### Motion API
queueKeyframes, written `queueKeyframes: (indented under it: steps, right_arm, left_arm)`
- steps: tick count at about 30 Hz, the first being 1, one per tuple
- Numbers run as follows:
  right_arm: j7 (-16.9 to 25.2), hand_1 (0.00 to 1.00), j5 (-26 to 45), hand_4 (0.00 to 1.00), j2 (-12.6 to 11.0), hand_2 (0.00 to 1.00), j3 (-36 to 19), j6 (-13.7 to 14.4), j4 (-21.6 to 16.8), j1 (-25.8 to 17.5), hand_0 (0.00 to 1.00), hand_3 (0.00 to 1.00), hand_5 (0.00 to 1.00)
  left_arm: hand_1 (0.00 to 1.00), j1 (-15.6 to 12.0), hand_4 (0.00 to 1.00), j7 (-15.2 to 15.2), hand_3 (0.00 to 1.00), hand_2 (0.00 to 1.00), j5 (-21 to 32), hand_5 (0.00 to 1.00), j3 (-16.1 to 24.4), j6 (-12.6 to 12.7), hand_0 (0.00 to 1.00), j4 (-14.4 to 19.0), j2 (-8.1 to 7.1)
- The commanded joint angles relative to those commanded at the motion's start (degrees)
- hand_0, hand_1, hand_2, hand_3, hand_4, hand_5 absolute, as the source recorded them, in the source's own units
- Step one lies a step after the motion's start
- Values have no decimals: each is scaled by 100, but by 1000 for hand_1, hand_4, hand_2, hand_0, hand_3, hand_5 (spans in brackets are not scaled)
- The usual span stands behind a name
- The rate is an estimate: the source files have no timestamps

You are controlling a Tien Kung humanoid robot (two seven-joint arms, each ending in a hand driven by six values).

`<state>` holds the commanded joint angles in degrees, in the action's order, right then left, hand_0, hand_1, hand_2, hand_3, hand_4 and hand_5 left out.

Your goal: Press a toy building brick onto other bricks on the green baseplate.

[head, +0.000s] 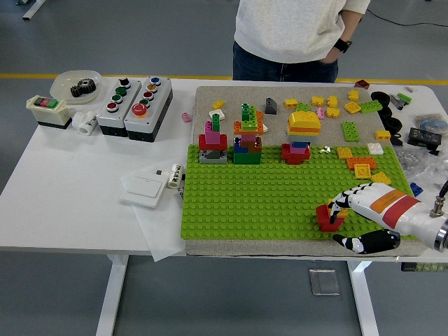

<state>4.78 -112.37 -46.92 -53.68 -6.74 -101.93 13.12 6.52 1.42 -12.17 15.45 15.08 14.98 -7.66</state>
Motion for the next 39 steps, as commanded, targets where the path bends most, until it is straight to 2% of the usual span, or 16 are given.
queueKeyframes:
  steps: [39]
  right_arm:
    - [-54,676,11,671,63,712,-47,-208,0,-74,702,554,479]
  left_arm:
    - [885,45,787,-22,755,900,70,766,-57,2,802,8,-8]
